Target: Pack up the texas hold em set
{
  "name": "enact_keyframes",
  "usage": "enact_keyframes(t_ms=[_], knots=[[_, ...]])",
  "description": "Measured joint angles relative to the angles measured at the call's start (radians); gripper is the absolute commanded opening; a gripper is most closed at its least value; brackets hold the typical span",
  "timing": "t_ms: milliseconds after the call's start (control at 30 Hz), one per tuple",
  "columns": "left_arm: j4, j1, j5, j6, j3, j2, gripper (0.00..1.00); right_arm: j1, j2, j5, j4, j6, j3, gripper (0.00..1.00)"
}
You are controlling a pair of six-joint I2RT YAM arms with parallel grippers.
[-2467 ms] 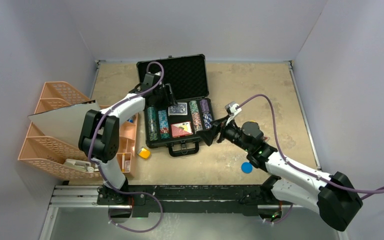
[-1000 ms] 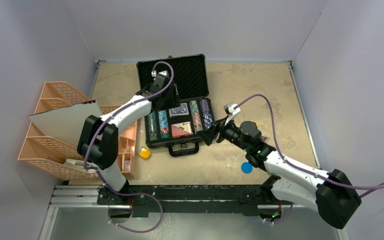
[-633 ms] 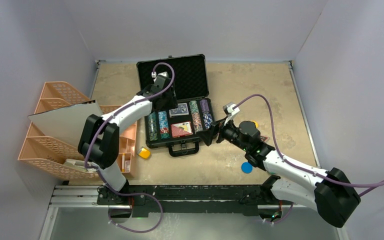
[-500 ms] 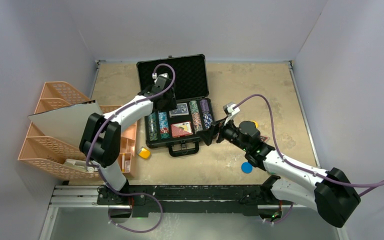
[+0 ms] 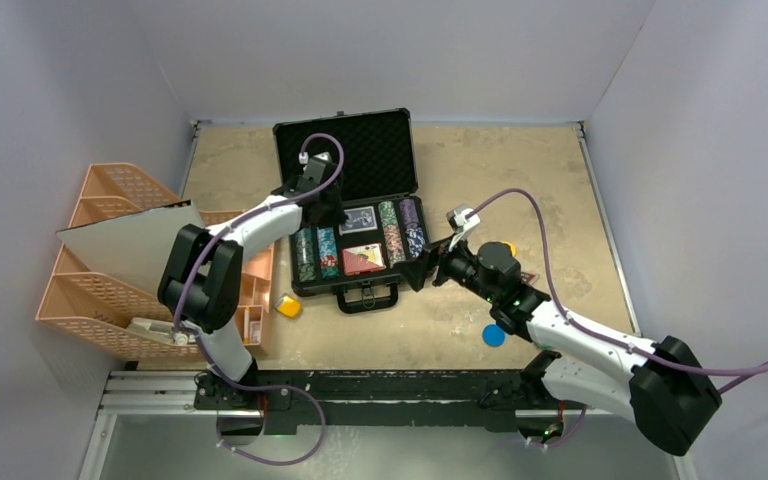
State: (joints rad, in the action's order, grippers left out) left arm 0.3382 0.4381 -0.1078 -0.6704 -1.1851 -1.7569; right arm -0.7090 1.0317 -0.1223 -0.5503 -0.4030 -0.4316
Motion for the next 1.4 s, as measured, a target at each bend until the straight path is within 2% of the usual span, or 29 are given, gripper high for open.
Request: enact_keyframes(t_ms=[133,333,500,767,1000,1133,1267,1400], knots=[[-0.006,-0.007,0.014,0.001,0.002,0.0,0.27,0.0,-0.003,0.003,0.016,0.0,0.0,0.98],[0.002,0.0,-0.011,0.013,0.002,0.014,0.43,0.0,-0.024,0.035,0.052,-0.006,-0.01,0.98],[0.05,0.008,-0.03,0.037,0.002,0.082,0.49,0.0,-0.031,0.107,0.106,-0.037,-0.045,0.99],[0.067,0.007,-0.001,0.068,0.045,0.334,0.53,0.015,0.064,0.365,0.386,-0.132,-0.25,0.99],[0.12,0.007,0.011,0.142,0.071,0.653,0.63,0.203,0.095,0.481,0.593,-0.189,-0.28,0.99],[0.129,0.007,0.02,0.177,0.099,0.795,0.65,0.232,0.123,0.547,0.646,-0.212,-0.28,0.99],[0.131,0.007,0.044,0.194,0.171,0.874,0.66,0.232,0.209,0.585,0.703,-0.245,-0.28,0.98],[0.131,0.007,0.071,0.193,0.244,0.883,0.66,0.232,0.307,0.595,0.762,-0.27,-0.283,0.97]])
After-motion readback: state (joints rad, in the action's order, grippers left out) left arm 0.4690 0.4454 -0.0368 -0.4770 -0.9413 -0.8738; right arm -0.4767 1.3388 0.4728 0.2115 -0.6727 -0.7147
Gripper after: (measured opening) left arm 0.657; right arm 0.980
